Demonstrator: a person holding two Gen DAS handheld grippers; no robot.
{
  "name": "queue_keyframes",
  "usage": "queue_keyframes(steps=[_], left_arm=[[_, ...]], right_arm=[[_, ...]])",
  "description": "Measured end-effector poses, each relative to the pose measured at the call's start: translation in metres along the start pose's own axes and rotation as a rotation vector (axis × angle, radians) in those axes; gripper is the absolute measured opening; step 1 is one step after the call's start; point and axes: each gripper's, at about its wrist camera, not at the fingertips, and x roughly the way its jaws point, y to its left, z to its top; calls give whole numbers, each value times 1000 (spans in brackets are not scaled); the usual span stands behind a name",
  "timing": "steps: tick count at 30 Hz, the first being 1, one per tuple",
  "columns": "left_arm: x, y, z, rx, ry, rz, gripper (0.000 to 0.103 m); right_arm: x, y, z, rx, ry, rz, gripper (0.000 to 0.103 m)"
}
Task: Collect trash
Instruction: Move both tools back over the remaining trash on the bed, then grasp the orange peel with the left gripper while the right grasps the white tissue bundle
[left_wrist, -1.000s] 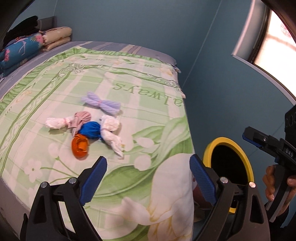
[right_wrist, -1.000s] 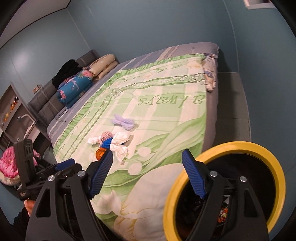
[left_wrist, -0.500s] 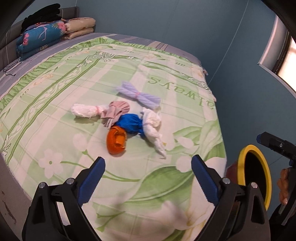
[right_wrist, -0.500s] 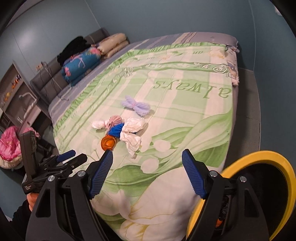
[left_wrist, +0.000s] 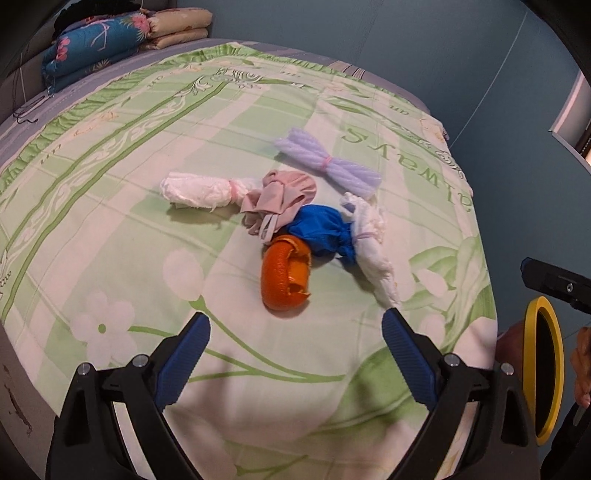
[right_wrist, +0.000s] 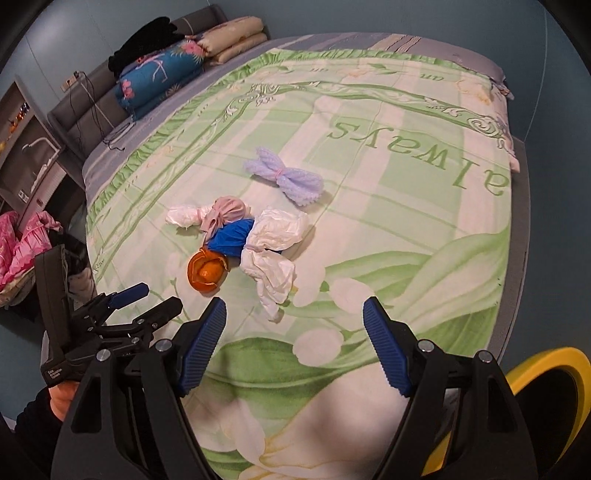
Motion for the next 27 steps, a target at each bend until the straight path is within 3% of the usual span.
queue_keyframes(steps=[15,27], left_arm=[[40,20,20,-19,57,-32,91],[57,18,34,27,81,-25,89]], right_arm=[[96,20,43,-43,225,25,62],[138,23,59,-35,347,42,55]])
